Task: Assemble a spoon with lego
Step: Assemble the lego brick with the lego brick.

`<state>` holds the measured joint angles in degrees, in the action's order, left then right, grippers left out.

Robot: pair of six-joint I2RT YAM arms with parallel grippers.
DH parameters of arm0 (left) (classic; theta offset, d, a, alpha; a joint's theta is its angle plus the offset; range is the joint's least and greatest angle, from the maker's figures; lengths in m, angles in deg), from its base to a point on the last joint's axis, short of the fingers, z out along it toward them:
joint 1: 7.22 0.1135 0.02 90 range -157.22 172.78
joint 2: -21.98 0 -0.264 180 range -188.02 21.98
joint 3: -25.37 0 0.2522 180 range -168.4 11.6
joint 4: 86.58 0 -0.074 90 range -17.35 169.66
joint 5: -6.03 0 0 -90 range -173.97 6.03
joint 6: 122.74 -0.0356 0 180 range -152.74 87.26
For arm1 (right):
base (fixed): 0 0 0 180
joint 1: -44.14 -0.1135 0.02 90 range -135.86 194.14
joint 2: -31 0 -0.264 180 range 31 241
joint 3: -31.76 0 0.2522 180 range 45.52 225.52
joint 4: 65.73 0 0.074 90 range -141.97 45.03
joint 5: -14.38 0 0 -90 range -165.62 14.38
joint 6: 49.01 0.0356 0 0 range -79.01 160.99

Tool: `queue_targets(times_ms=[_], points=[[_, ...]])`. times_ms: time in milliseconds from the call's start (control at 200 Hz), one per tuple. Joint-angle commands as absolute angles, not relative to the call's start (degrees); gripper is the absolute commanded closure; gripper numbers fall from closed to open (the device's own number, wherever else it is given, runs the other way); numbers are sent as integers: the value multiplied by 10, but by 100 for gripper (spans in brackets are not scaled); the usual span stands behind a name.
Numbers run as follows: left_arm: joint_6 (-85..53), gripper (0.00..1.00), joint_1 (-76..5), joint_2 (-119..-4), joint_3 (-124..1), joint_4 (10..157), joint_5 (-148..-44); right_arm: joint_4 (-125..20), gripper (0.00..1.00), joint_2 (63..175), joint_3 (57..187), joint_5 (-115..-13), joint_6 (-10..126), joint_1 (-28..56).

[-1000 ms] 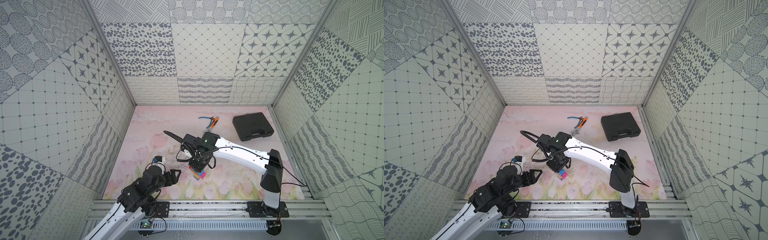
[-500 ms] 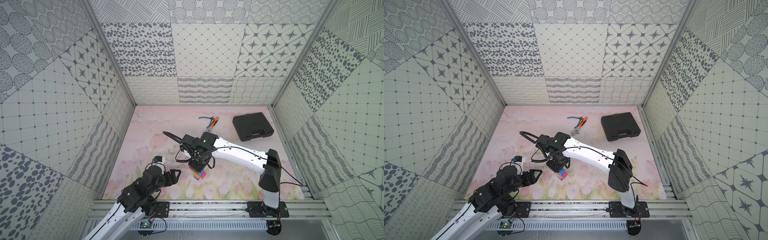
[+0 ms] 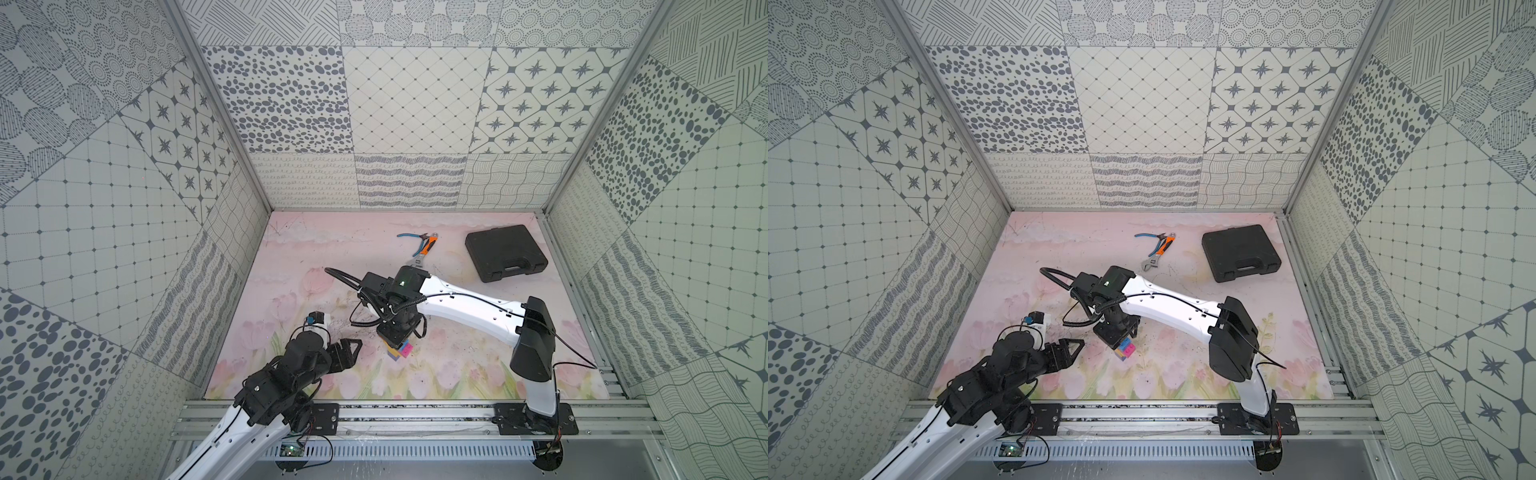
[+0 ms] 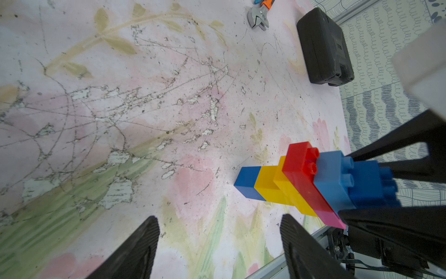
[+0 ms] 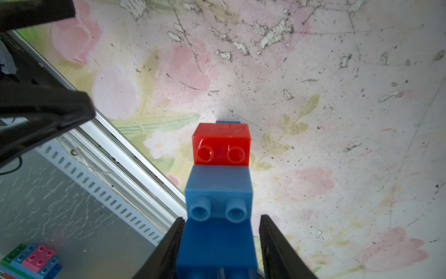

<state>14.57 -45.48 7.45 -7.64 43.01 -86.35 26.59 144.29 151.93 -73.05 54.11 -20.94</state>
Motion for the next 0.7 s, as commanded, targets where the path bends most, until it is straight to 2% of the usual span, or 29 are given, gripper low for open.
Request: queue_targets(times_ms=[0,305,410,695], points=[[129,18,-455,80,-83,425,-858,260,45,1430,1508,-718,545,-206],[130,18,-455,82,-84,421,-857,190,46,1390,1441,-667,537,-179],[130,18,-455,82,-85,421,-856,154,52,1365,1406,-624,529,-154],[130,18,-454,67,-91,424,-852,48,54,1309,1302,-494,495,-73]])
